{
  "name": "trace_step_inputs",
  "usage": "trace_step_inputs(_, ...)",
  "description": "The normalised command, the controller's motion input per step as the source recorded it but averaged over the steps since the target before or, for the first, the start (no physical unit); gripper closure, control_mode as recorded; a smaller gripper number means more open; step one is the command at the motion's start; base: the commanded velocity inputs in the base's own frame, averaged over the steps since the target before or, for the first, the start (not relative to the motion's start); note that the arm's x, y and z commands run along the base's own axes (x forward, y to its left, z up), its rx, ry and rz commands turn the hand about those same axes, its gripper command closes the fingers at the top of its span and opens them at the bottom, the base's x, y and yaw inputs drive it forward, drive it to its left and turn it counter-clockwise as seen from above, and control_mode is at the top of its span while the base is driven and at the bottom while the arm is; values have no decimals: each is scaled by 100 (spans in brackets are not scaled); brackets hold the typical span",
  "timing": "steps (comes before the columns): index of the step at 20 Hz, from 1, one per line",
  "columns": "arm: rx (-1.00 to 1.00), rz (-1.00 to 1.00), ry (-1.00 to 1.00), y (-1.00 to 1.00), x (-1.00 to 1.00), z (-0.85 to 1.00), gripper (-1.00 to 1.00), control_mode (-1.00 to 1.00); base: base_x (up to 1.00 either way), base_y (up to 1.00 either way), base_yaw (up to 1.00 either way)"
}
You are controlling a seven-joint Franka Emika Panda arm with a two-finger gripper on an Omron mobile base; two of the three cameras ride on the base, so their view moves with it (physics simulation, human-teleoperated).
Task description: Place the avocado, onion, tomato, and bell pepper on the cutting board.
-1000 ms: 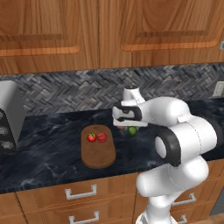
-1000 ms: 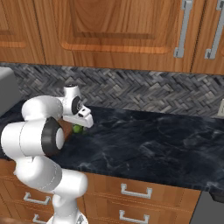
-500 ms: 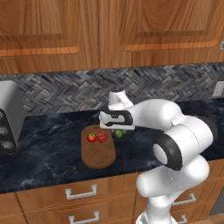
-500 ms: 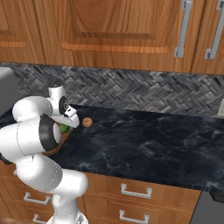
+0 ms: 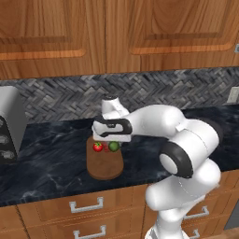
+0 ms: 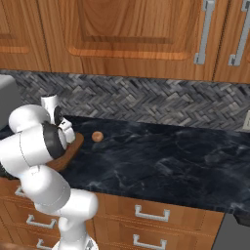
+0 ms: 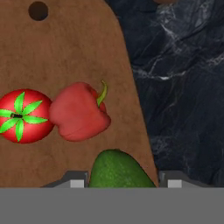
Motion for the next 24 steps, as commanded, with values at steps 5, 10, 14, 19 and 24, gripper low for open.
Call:
trace_step_inputs(5,-2,0,4,44,-1,-12,100,-100,0,0,0)
trace_step_inputs(10,-3,0,5,39,-2,-24,100,-100,0,0,0)
trace_step_inputs(14,-1,0,4,14,0,-28,100,-100,0,0,0)
trace_step_inputs(19,0,0,3,0,0,-31,100,-100,0,0,0)
trace_step_inputs(24,0,0,3,0,0,-20,100,-100,0,0,0)
